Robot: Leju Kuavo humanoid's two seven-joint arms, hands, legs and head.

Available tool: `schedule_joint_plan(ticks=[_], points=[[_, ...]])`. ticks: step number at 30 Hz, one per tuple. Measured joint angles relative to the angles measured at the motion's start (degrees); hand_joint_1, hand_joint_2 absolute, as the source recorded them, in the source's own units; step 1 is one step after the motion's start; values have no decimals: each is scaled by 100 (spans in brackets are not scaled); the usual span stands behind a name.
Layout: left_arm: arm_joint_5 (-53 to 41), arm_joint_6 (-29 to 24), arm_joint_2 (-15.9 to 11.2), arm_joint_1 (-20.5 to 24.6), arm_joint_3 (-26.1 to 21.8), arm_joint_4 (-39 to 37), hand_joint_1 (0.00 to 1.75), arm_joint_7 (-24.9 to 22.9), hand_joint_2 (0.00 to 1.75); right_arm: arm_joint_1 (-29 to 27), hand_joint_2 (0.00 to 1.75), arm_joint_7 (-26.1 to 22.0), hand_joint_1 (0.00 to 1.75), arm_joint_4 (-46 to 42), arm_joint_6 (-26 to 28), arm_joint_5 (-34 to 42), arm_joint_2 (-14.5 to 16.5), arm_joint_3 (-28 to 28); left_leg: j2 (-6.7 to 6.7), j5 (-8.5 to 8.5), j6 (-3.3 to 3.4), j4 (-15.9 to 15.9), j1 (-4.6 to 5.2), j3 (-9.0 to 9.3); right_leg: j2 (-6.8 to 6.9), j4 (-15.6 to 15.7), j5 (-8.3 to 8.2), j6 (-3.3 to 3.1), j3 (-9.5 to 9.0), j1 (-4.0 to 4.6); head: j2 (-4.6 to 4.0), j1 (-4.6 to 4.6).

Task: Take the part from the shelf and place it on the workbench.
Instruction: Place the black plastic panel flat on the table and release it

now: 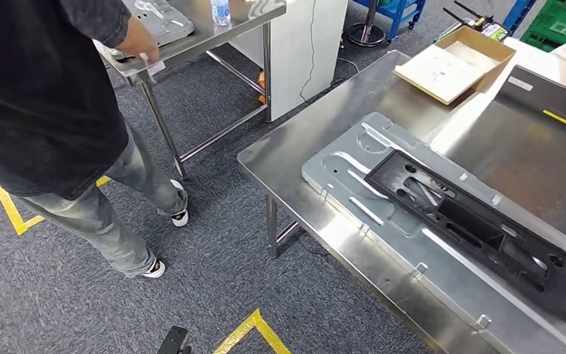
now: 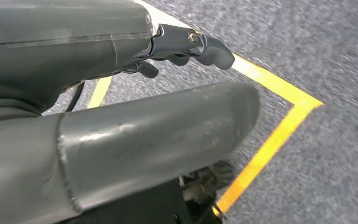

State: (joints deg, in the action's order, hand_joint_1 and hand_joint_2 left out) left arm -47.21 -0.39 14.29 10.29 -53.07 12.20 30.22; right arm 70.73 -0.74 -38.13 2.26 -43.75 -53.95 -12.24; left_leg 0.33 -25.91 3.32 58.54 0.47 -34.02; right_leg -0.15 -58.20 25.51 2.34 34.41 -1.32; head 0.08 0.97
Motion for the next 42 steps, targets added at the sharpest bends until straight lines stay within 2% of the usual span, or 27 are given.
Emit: schedule_joint_plan(ticks=[2, 5, 6, 7, 8, 10, 12, 14, 16, 17, 18, 20, 21, 22, 23, 24, 26, 27, 29, 31, 33, 36, 37, 38, 39, 40, 42], points=[[-11, -53, -9, -1, 0, 0, 0, -103, 0, -280, 0, 19, 0, -39, 243, 111, -89, 234, 0, 51, 79, -78, -22, 26, 6, -152, 138, 50, 56, -8, 1, 2], [-50, -115, -28, -38, 0, 0, 0, -243, 0, -753, 0, -15, 0, -16, 629, 283, -252, 650, 18, 71, 126, -108, -18, 34, 7, -1138, 655, 96, 510, -12, 1, 3], [-60, -125, -37, -61, 0, 0, 0, -265, 0, -904, 0, -37, 0, 2, 690, 318, -296, 765, 22, 67, 129, -104, -12, 34, 8, -1431, 742, 105, 659, -12, 1, 3], [-64, -133, -46, -82, 0, 0, 0, -276, 0, -1029, 0, -55, 0, 21, 717, 338, -329, 860, 20, 61, 129, -99, -5, 34, 9, -1543, 725, 108, 729, -13, 1, 3], [-65, -138, -53, -95, 1, 0, 0, -280, 0, -1120, 0, -70, 0, 36, 724, 346, -358, 943, 16, 54, 125, -90, -1, 34, 10, -1414, 594, 103, 679, -13, 1, 3], [-66, -145, -60, -96, 2, 0, 0, -283, 0, -1213, 0, -91, 0, 46, 727, 346, -412, 1083, 11, 26, 102, -57, 6, 33, 15, -664, 222, 80, 317, -10, 1, 2], [-67, -149, -64, -87, 3, 0, 0, -285, 0, -1251, 0, -97, 0, 45, 731, 338, -449, 1193, 8, -6, 60, -18, 23, 25, 10, -85, 25, 33, 30, 25, 1, 1], [-67, -150, -68, -86, 4, 0, 0, -289, 0, -1287, 0, -96, 0, 45, 734, 330, -467, 1259, 5, -19, 22, -8, 35, 25, -1, -2, 10, -20, -7, 59, 1, 0], [-68, -152, -73, -88, 5, 0, 0, -295, 0, -1317, 0, -80, 0, 45, 742, 327, -487, 1301, 3, -65, -27, 36, 40, 12, -1, 10, -2, -80, -12, 25, 1, -1], [-68, -156, -76, -87, 6, 0, 0, -309, 0, -1356, 0, -46, 0, 46, 769, 327, -510, 1331, 3, -159, -59, 165, 40, -41, 6, 22, -9, -114, -19, 7, 1, -2], [-69, -161, -81, -87, 7, 0, 0, -335, 0, -1434, 0, -3, 0, 55, 825, 343, -550, 1381, 2, -316, -88, 412, 34, -148, 18, 34, -15, -142, -27, -8, 1, -2], [-64, -168, -97, -105, 7, 0, 0, -433, 0, -1807, 0, 29, 0, 150, 1060, 492, -693, 1581, 1, -713, -118, 1173, 10, -490, 60, 34, -9, -170, -32, 2, 1, -3], [-49, -166, -109, -129, 6, 0, 0, -489, 0, -2119, 0, -35, 0, 254, 1223, 653, -779, 1757, 0, -843, -119, 1508, 0, -643, 91, 32, -6, -174, -35, 9, 1, -3], [-25, -157, -122, -166, 4, 0, 0, -540, 0, -2528, 0, -140, 0, 397, 1403, 864, -848, 2004, 0, -871, -112, 1672, -5, -714, 123, 29, -4, -176, -40, 16, 1, -3], [9, -140, -136, -209, -1, 0, 0, -577, 0, -3018, 0, -276, 0, 571, 1587, 1122, -891, 2338, 1, -788, -100, 1606, -8, -675, 157, 25, -1, -176, -47, 23, 1, -2], [50, -116, -150, -251, -8, 0, 0, -594, 0, -3520, 0, -390, 0, 741, 1747, 1378, -890, 2711, 3, -617, -86, 1317, -8, -526, 184, 21, 3, -174, -51, 26, 1, -2], [134, -60, -180, -319, -27, 0, 0, -573, 0, -4446, 0, -512, 0, 1068, 2043, 1846, -722, 3526, 36, -268, -67, 476, -2, -93, 207, 5, 12, -159, -44, 29, 0, -2], [179, -31, -193, -342, -45, 0, 0, -537, 0, -4807, 0, -525, 0, 1209, 2198, 2026, -556, 3911, 52, -171, -60, 181, 2, 58, 205, 2, 8, -140, -39, 38, 0, -3], [258, 28, -225, -374, -102, 0, 0, -449, 0, -5380, 0, -505, 0, 1454, 2551, 2290, -127, 4583, 67, -125, -42, -5, 14, 151, 185, 18, -21, -83, -38, 53, 0, -3], [314, 68, -249, -394, -162, 0, 0, -364, 0, -5783, 0, -428, 0, 1659, 2881, 2423, 337, 5102, 40, -57, 21, -70, 6, 157, 158, 44, -34, -14, -51, 41, 1, 1], [346, 94, -269, -411, -208, 0, 0, -302, 0, -6058, 0, -316, 0, 1836, 3174, 2478, 769, 5536, 3, 42, 107, -158, -5, 142, 109, -154, 223, 33, 17, 15, -1, 5], [348, 143, -302, -458, -270, 0, 0, -268, 0, -6307, 0, -175, 0, 2023, 3434, 2462, 1320, 5975, -41, 159, 157, -179, 13, 14, 55, -1124, 952, 78, 317, -16, 0, 19], [334, 151, -308, -476, -286, 0, 0, -269, 0, -6351, 0, -140, 0, 2056, 3483, 2434, 1451, 6074, -56, 197, 153, -171, 20, -42, 48, -1369, 1047, 90, 351, -25, 1, 22], [320, 155, -314, -492, -296, 0, 0, -278, 0, -6384, 0, -111, 0, 2076, 3522, 2400, 1547, 6161, -72, 238, 146, -159, 17, -105, 43, -1425, 1012, 100, 283, -31, 1, 22], [305, 158, -319, -501, -302, 0, 0, -287, 0, -6410, 0, -88, 0, 2089, 3560, 2369, 1623, 6233, -81, 279, 132, -142, 7, -171, 42, -1280, 881, 107, 108, -36, 1, 26], [294, 162, -322, -504, -305, 0, 0, -294, 0, -6421, 0, -68, 0, 2089, 3596, 2340, 1665, 6303, -87, 320, 113, -120, -10, -232, 43, -950, 722, 106, -173, -34, 1, 21], [289, 173, -323, -504, -309, 0, 0, -299, 0, -6439, 0, -20, 0, 2089, 3622, 2296, 1715, 6400, -82, 396, 51, -77, -53, -314, 56, -110, 599, 69, -798, 1, 1, 21]])
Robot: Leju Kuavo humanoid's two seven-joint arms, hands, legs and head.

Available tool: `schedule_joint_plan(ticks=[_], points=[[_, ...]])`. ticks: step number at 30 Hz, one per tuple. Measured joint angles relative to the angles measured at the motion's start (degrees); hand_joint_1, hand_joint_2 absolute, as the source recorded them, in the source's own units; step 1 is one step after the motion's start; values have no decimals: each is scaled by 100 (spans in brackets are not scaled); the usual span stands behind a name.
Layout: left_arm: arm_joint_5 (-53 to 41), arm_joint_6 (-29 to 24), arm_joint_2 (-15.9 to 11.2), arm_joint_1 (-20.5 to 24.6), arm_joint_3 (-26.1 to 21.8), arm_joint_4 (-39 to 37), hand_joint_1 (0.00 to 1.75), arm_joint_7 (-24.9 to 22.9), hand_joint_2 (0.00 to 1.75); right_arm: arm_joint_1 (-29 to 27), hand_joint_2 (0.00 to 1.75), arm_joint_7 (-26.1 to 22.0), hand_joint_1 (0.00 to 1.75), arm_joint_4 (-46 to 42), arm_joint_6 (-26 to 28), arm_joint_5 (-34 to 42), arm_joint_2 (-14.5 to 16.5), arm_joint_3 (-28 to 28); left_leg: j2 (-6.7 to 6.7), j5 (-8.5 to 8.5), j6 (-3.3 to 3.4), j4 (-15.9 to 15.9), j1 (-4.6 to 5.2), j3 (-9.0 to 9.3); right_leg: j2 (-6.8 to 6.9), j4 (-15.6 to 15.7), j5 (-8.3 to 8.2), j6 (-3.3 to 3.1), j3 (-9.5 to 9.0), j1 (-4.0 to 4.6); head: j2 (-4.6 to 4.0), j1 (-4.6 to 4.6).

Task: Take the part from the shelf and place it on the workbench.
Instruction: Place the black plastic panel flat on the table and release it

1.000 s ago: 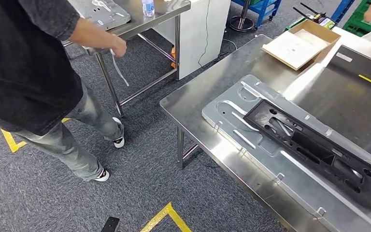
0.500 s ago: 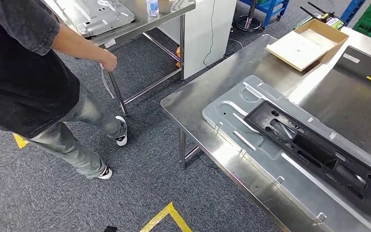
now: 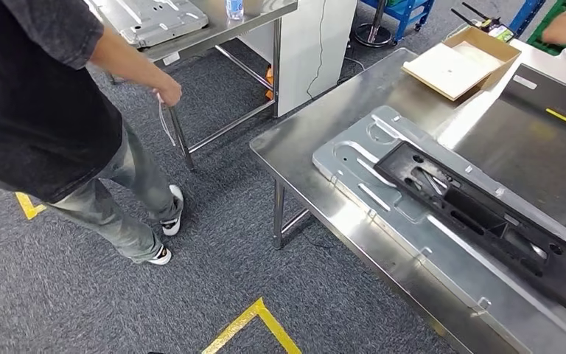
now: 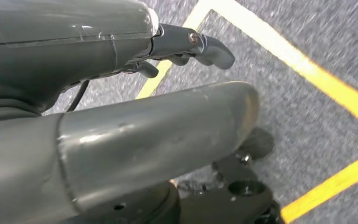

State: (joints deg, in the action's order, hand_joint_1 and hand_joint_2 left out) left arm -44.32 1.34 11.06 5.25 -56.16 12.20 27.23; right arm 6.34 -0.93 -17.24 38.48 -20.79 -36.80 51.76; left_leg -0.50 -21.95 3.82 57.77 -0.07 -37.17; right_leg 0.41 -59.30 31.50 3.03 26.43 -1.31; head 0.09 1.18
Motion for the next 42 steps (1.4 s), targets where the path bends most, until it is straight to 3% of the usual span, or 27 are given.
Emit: schedule_joint_plan(ticks=[2, 4, 5, 7, 9, 10, 11, 12, 14, 16, 17, 18, 20, 21, 23, 25, 26, 27, 28, 30, 32, 35, 36, 37, 40, 41, 42], points=[[4, 15, 5, 1, -3, 0, 0, 2, 0, -10, 0, 28, 0, -5, 0, -43, 25, 54, 2, 87, -92, -2, -46, -10, 8, 451, 18, -84, -278, 63, 0, 0], [8, 44, 14, 3, -8, -1, 0, 3, 0, -40, 0, 22, 0, -1, 5, -96, 73, 74, 0, 171, -190, -42, -74, -8, 1, 511, -90, -187, -224, 84, 0, 0], [8, 59, 17, 5, -11, -2, 0, 2, 0, -53, 0, 18, 0, 4, 12, -132, 105, 78, 4, 108, -221, -6, -77, -35, 0, 530, -159, -231, -179, 75, -1, -3], [7, 85, 20, 3, -17, -4, 0, 0, 0, -71, 0, 11, 0, 16, 36, -214, 176, 81, 21, -367, -257, 354, -73, -151, 2, 558, -315, -303, -45, 42, -1, -12], [3, 105, 23, 4, -22, -4, 0, 0, 0, -82, 0, -16, 0, 7, 68, -363, 224, 99, 31, -977, -291, 1083, -73, -296, 3, 535, -447, -323, 137, 45, 0, -16], [1, 113, 27, 4, -26, -4, 0, 3, 0, -83, 0, -92, 0, -48, 83, -559, 247, 155, 31, -1106, -311, 1420, -74, -322, 8, 512, -512, -316, 241, 45, 0, -17], [2, 110, 31, 2, -33, -4, 0, 8, 0, -66, 0, -314, 0, -159, 93, -947, 284, 299, 31, -1089, -328, 1632, -76, -284, 11, 475, -577, -305, 362, 41, 0, -17], [4, 100, 38, -1, -42, -4, 0, 13, 0, -22, 0, -696, 0, -305, 99, -1486, 326, 549, 30, -959, -337, 1647, -79, -156, 5, 424, -636, -288, 494, 30, 0, -18], [9, 66, 51, 10, -63, -4, 0, 22, 0, 130, 0, -1756, 0, -615, 104, -2686, 405, 1282, 32, -748, -327, 1063, -86, 412, -21, 299, -732, -234, 740, 6, 0, -22], [9, 22, 63, 39, -94, -4, 0, 27, 0, 259, 0, -2763, 0, -992, 106, -3140, 463, 1989, 42, -880, -284, 208, -59, 1033, -9, 196, -796, -156, 876, -8, 0, -21], [1, -4, 68, 46, -111, -4, 0, 28, 0, 311, 0, -3111, 0, -1268, 107, -3017, 493, 2210, 49, -968, -251, -55, -21, 1188, 13, 174, -828, -112, 903, -28, -1, -18], [-14, -27, 71, 38, -126, -4, 0, 28, 0, 356, 0, -3393, 0, -1646, 108, -2669, 503, 2382, 54, -990, -203, -195, 32, 1229, 33, 175, -871, -56, 926, -61, -1, -16], [-50, -46, 72, -3, -147, -4, 0, 32, 0, 411, 0, -3555, 0, -2467, 108, -1789, 378, 2482, 53, -866, -76, -266, 102, 1139, 45, 157, -889, 34, 992, -161, -1, -15], [-64, -42, 63, -29, -158, -4, 0, 35, 0, 410, 0, -3523, 0, -2885, 107, -1391, 215, 2471, 45, -789, -3, -289, 124, 1082, 38, 46, -749, 42, 1059, -192, -1, -13], [-72, -28, 45, -66, -182, -4, 0, 49, 0, 389, 0, -3320, 0, -3632, 93, -1057, -292, 2383, 17, -651, 87, -292, 159, 952, 7, -510, -178, 3, 1260, -179, 0, -10], [-73, -20, 34, -64, -201, -4, 0, 62, 0, 387, 0, -2960, 0, -4232, 61, -1011, -864, 2251, -2, -549, 111, -254, 187, 803, -28, -1279, 328, -18, 1435, -118, 0, -8], [-74, -12, 34, -55, -214, -4, 0, 66, 0, 391, 0, -2673, 0, -4510, 16, -1003, -1228, 2135, -9, -509, 108, -225, 196, 722, -40, -1531, 411, -20, 1439, -99, 0, -7], [-72, -4, 35, -51, -228, -4, 0, 67, 0, 411, 0, -2395, 0, -4719, -35, -995, -1555, 2014, -17, -479, 97, -185, 198, 641, -45, -1583, 365, -17, 1340, -87, 0, -8], [-69, 4, 36, -50, -244, -4, 0, 66, 0, 431, 0, -2134, 0, -4897, -86, -983, -1904, 1879, -26, -458, 85, -131, 186, 560, -44, -1406, 233, -8, 1132, -82, 0, -8], [-58, 19, 35, -48, -274, -4, 0, 61, 0, 433, 0, -1531, 0, -5225, -97, -852, -2675, 1594, -35, -434, 51, 5, 162, 406, -46, -600, 6, 37, 522, -87, 0, 14], [-51, 32, 34, -37, -294, -4, 0, 44, 0, 303, 0, -738, 0, -5393, 4, -569, -3551, 1339, -16, -392, -2, 113, 187, 283, -59, -35, -1, 31, 189, -100, 0, 60], [-71, 54, 34, -48, -320, -4, 0, -13, 0, -165, 0, 334, 0, -5447, 73, -233, -4908, 1149, 3, -295, -112, 149, 256, 176, -69, -8, -27, -105, 315, -152, 0, 86], [-79, 56, 33, -58, -324, -4, 0, -29, 0, -337, 0, 479, 0, -5459, 72, -201, -5226, 1147, 7, -335, -155, 187, 245, 140, -72, -11, -80, -157, 359, -158, 0, 80], [-96, 57, 34, -62, -328, -4, 0, -40, 0, -491, 0, 601, 0, -5493, 56, -212, -5583, 1148, 10, -486, -199, 319, 219, 82, -74, -2, -143, -215, 411, -151, 0, 74], [-163, 55, 74, -33, -336, -4, 0, -46, 0, -945, 0, 579, 0, -5765, -54, -481, -5988, 1261, 21, -1248, -272, 1254, 136, -189, -87, 0, -339, -322, 622, -77, 0, 54], [-181, 56, 98, -25, -342, -4, 0, -42, 0, -1123, 0, 495, 0, -5896, -72, -565, -5962, 1338, 22, -1374, -270, 1558, 122, -238, -90, -6, -405, -330, 702, -52, -1, 53], [-192, 58, 120, -20, -352, -4, 0, -32, 0, -1287, 0, 377, 0, -6025, -67, -615, -5875, 1407, 23, -1361, -258, 1724, 113, -218, -91, -9, -472, -333, 788, -28, -1, 52]])
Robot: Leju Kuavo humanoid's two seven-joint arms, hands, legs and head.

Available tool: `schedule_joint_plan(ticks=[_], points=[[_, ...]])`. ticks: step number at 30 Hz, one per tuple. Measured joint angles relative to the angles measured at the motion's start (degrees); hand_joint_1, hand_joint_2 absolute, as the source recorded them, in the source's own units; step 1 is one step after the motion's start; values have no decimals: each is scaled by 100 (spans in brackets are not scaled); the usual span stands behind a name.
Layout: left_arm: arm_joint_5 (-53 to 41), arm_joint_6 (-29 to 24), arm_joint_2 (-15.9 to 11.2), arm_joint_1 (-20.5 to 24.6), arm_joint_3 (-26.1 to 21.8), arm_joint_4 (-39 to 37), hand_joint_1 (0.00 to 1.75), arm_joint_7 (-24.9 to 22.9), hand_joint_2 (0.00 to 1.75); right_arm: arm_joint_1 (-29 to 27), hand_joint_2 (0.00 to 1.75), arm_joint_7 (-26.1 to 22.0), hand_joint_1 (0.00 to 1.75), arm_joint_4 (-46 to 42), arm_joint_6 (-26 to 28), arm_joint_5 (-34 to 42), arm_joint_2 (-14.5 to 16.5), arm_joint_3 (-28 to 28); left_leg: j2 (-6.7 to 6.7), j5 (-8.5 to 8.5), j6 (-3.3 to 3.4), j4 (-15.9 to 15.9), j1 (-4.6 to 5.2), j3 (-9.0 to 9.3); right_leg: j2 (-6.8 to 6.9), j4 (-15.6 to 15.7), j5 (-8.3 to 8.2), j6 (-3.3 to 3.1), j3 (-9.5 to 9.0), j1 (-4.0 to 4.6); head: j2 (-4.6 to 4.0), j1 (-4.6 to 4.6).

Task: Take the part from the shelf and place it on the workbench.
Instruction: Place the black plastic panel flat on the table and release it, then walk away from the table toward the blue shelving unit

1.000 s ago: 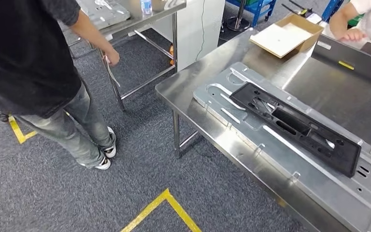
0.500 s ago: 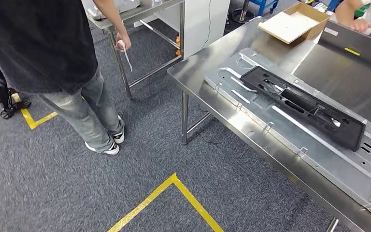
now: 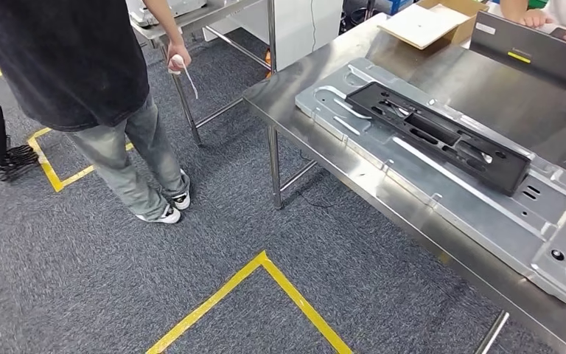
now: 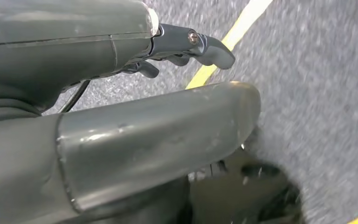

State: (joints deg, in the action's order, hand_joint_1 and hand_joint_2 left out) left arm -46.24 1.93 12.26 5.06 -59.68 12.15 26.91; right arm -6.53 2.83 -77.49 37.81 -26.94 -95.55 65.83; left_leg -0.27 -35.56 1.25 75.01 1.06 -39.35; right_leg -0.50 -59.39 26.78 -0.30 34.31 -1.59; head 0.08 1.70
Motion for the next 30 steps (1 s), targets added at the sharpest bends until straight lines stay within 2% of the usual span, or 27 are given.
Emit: schedule_joint_plan(ticks=[1, 2, 3, 5, 6, 7, 9, 10, 11, 12, 13, 14, 15, 16, 17, 18, 19, 20, 21, 22, 23, 25, 26, 27, 29, 30], points=[[-5, 4, 20, 3, -11, 0, 0, 13, 0, -113, 0, -142, 0, -115, 12, -30, 128, 47, 1, 121, 24, -4, -3, 95, 0, -4, -66, 2, 85, 20, 0, 0], [-9, 7, 40, 5, -21, 0, 0, 28, 0, -174, 0, -325, 0, -207, 30, -40, 312, 66, 2, 301, 61, -206, -2, 289, 2, -6, -134, 8, 171, 43, 0, 0], [-15, 9, 55, 8, -31, 0, 0, 44, 0, -194, 0, -543, 0, -278, 54, -37, 527, 70, 7, 423, 110, -581, 2, 579, 8, -9, -203, 19, 248, 63, 1, 0], [-34, 16, 76, 14, -49, -1, 0, 73, 0, -114, 0, -1148, 0, -347, 109, -27, 1091, 50, 23, 414, 183, -1451, 22, 1163, 47, 1, -329, 67, 346, 101, 1, 2], [-44, 18, 82, 14, -60, -1, 0, 86, 0, -53, 0, -1414, 0, -359, 122, -28, 1368, 31, 36, 364, 202, -1732, 39, 1324, 77, 18, -386, 102, 358, 101, 1, 3], [-50, 19, 89, 12, -71, -2, 0, 97, 0, 22, 0, -1646, 0, -365, 120, -32, 1634, 8, 42, 354, 215, -1868, 60, 1373, 101, 49, -446, 142, 357, 96, 1, 1], [-62, 14, 93, 4, -89, -3, 0, 115, 0, 171, 0, -1975, 0, -390, 85, -36, 2116, -42, 26, 511, 285, -1968, 58, 1316, 108, 109, -508, 214, 356, 69, 1, -3], [-71, 7, 89, 7, -97, -4, 0, 122, 0, 257, 0, -2153, 0, -420, 71, -29, 2375, -63, 4, 602, 333, -2027, 46, 1280, 95, 79, -408, 248, 377, 61, 1, -6], [-82, 1, 83, 12, -105, -4, 0, 131, 0, 325, 0, -2328, 0, -461, 61, -15, 2669, -84, -19, 701, 372, -2082, 26, 1228, 83, -41, -197, 282, 414, 50, 1, -3], [-92, -3, 77, 19, -113, -4, 0, 140, 0, 372, 0, -2494, 0, -512, 60, -1, 2994, -105, -39, 782, 393, -2104, 21, 1154, 76, -275, 107, 317, 465, 29, 1, 4], [-102, -4, 76, 23, -119, -4, 0, 148, 0, 399, 0, -2641, 0, -579, 64, 6, 3298, -123, -56, 857, 400, -2107, 19, 1066, 74, -592, 398, 351, 517, 10, 1, 9], [-112, 1, 76, 22, -123, -4, 0, 152, 0, 410, 0, -2765, 0, -644, 72, 8, 3611, -145, -74, 926, 395, -2094, 20, 969, 75, -921, 576, 380, 553, -10, 1, 18], [-124, 5, 78, 19, -128, -4, 0, 155, 0, 416, 0, -2867, 0, -713, 84, 5, 3890, -165, -91, 991, 388, -2066, 21, 862, 76, -1186, 610, 403, 553, -25, 1, 23], [-138, 8, 79, 16, -136, -4, 0, 155, 0, 422, 0, -2936, 0, -770, 97, 0, 4113, -177, -108, 1051, 375, -2020, 17, 740, 76, -1308, 491, 423, 484, -33, 1, 24], [-150, 10, 81, 16, -145, -4, 0, 155, 0, 430, 0, -2990, 0, -819, 110, -3, 4319, -183, -121, 1102, 356, -1955, 9, 608, 76, -1248, 303, 439, 325, -36, 1, 27], [-158, 10, 86, 19, -156, -4, 0, 156, 0, 441, 0, -3031, 0, -855, 121, -5, 4491, -186, -129, 1143, 331, -1879, -3, 475, 76, -1013, 156, 450, 74, -38, 1, 26], [-161, 10, 90, 25, -166, -4, 0, 160, 0, 457, 0, -3062, 0, -871, 129, -5, 4643, -187, -133, 1179, 299, -1802, -11, 357, 77, -637, 162, 451, -229, -35, 0, 28], [-161, 9, 94, 29, -176, -4, 0, 164, 0, 474, 0, -3092, 0, -880, 135, -4, 4774, -188, -135, 1202, 268, -1737, -14, 275, 75, -224, 271, 430, -519, -17, 0, 27], [-162, 8, 99, 32, -186, -5, 0, 170, 0, 490, 0, -3114, 0, -872, 138, -1, 4862, -189, -136, 1226, 233, -1698, -13, 235, 73, 87, 412, 382, -716, 3, 0, 25], [-162, 2, 103, 34, -197, -5, 0, 183, 0, 519, 0, -3138, 0, -841, 141, 2, 4938, -191, -137, 1258, 195, -1689, -12, 221, 69, 276, 532, 321, -814, 29, 0, 21], [-163, -9, 107, 33, -207, -6, 0, 202, 0, 558, 0, -3144, 0, -770, 139, 6, 5003, -192, -139, 1294, 156, -1701, -18, 225, 64, 349, 537, 247, -836, 55, 1, 16], [-164, -46, 108, 31, -227, -7, 0, 254, 0, 654, 0, -3109, 0, -469, 133, 41, 5151, -192, -113, 1310, 75, -1693, -45, 202, 69, 399, 426, 117, -804, 65, 1, 9], [-169, -64, 106, 27, -238, -7, 0, 274, 0, 705, 0, -3083, 0, -268, 132, 73, 5218, -192, -83, 1207, 48, -1598, -58, 155, 75, 437, 362, 67, -785, 64, 1, 7], [-176, -77, 104, 20, -250, -7, 0, 285, 0, 754, 0, -3072, 0, -44, 133, 116, 5280, -192, -47, 998, 27, -1365, -68, 64, 81, 463, 299, 29, -753, 58, 1, 5], [-191, -90, 103, 8, -270, -7, 0, 291, 0, 859, 0, -2990, 0, 436, 56, 232, 5376, -192, -1, 501, -1, -638, -79, -180, 81, 461, 215, -2, -653, 55, 1, 3], [-195, -93, 103, 6, -284, -7, 0, 293, 0, 923, 0, -2881, 0, 740, -59, 326, 5423, -192, 5, 348, -13, -307, -84, -272, 75, 456, 178, 0, -602, 53, 1, 4]])
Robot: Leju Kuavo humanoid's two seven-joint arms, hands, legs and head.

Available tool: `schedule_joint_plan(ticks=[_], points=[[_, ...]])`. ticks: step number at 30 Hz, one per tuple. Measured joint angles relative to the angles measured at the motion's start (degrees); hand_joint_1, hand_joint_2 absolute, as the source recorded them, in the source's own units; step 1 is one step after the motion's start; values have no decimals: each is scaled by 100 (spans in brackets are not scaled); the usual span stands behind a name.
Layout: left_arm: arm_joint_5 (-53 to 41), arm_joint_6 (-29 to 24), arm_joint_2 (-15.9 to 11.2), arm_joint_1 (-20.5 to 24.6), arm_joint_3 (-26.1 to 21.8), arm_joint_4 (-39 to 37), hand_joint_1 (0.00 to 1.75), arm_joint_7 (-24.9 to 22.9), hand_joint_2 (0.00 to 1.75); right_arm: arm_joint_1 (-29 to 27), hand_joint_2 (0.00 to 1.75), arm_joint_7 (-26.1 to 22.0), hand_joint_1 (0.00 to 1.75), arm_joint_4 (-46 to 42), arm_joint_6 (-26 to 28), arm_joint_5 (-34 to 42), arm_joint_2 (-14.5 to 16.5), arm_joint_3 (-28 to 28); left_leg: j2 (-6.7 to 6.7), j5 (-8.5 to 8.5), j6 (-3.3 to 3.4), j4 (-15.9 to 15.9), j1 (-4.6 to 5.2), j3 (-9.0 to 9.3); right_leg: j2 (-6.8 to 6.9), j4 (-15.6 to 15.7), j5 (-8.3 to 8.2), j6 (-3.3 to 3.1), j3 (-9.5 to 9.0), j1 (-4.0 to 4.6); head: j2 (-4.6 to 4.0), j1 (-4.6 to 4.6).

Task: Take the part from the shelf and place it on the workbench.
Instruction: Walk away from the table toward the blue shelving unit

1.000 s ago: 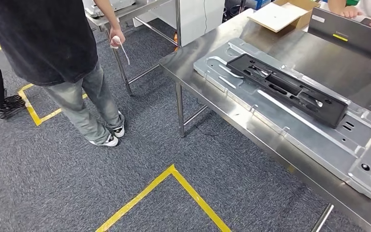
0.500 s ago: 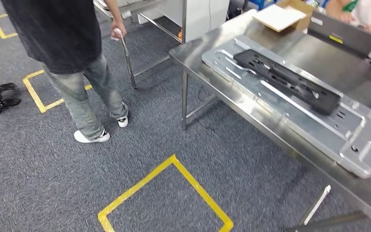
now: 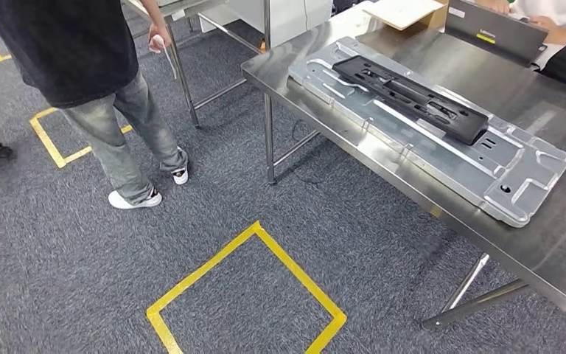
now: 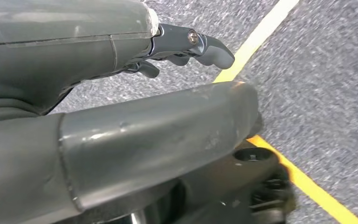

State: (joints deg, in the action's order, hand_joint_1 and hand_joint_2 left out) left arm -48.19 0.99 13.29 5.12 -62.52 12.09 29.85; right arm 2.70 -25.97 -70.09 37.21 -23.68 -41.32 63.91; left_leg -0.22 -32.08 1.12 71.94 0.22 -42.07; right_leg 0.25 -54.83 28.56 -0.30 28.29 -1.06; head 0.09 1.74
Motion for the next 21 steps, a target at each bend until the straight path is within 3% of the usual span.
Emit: schedule_joint_plan(ticks=[1, 2, 5, 7, 9, 11, 13, 15, 16, 17, 18, 19, 21], points=[[-4, -5, 0, 0, -17, 0, 0, 5, 0, 73, 0, 134, 0, 349, -162, 126, 43, 0, 1, -23, -4, 152, -8, -6, -9, -5, -27, 12, 40, -1, 0, -1], [-10, -13, 0, 0, -36, 0, 0, 19, 0, 147, 0, 234, 0, 757, -358, 284, 99, 2, 1, 54, -4, 104, -19, 86, -18, -11, -45, 25, 66, -4, 0, 1], [-43, -32, 2, 2, -69, 1, 0, 93, 0, 341, 0, -64, 0, 2091, -706, 728, 399, 73, 14, 465, -41, -953, -52, 786, -30, -61, -27, 90, 98, -18, -1, -1], [-63, -29, 5, 8, -77, 0, 0, 140, 0, 439, 0, -332, 0, 2867, -729, 870, 619, 124, 46, 508, -33, -1381, -34, 1033, -34, -113, -11, 154, 134, -16, -1, -7], [-73, -23, 1, 15, -81, 0, 0, 173, 0, 482, 0, -326, 0, 3421, -748, 926, 775, 132, 64, 482, 57, -1442, -8, 1043, -37, -133, -18, 212, 159, -23, 0, -10], [-78, -20, -6, 18, -84, 0, 0, 186, 0, 514, 0, -296, 0, 3797, -752, 958, 896, 133, 56, 491, 160, -1501, -12, 1051, -32, -235, 80, 257, 203, -37, 0, -8], [-89, -22, -9, 17, -84, 0, 0, 193, 0, 532, 0, -222, 0, 4067, -802, 991, 1006, 135, 42, 521, 236, -1537, -3, 1043, -26, -745, 405, 274, 438, -43, -1, -6], [-110, -40, -10, 12, -84, 0, 0, 209, 0, 533, 0, -61, 0, 4276, -981, 1069, 1161, 144, 34, 536, 267, -1540, 33, 1017, -25, -1500, 742, 269, 800, -30, -1, -4], [-125, -55, -11, 7, -84, 0, 0, 222, 0, 524, 0, 3, 0, 4386, -1109, 1130, 1296, 162, 31, 539, 272, -1538, 49, 1012, -26, -1721, 780, 253, 905, -16, 0, -5], [-134, -71, -11, 2, -84, 0, 0, 236, 0, 510, 0, 30, 0, 4495, -1219, 1183, 1464, 183, 31, 541, 276, -1537, 63, 1015, -26, -1737, 704, 225, 911, 3, 0, -4], [-142, -89, -10, 1, -84, 0, 0, 247, 0, 493, 0, 32, 0, 4611, -1303, 1224, 1662, 204, 32, 539, 278, -1536, 78, 1028, -26, -1518, 520, 181, 803, 28, 0, -5], [-145, -105, -8, 2, -84, -1, 0, 255, 0, 474, 0, 21, 0, 4726, -1345, 1231, 1878, 218, 33, 536, 281, -1537, 87, 1042, -24, -1121, 288, 115, 613, 60, -1, -4], [-145, -151, 18, 14, -86, -6, 0, 263, 0, 450, 0, 8, 0, 4917, -1364, 1183, 2276, 221, 30, 535, 273, -1531, 99, 1041, -8, -431, 6, -33, 286, 130, -1, -27]])
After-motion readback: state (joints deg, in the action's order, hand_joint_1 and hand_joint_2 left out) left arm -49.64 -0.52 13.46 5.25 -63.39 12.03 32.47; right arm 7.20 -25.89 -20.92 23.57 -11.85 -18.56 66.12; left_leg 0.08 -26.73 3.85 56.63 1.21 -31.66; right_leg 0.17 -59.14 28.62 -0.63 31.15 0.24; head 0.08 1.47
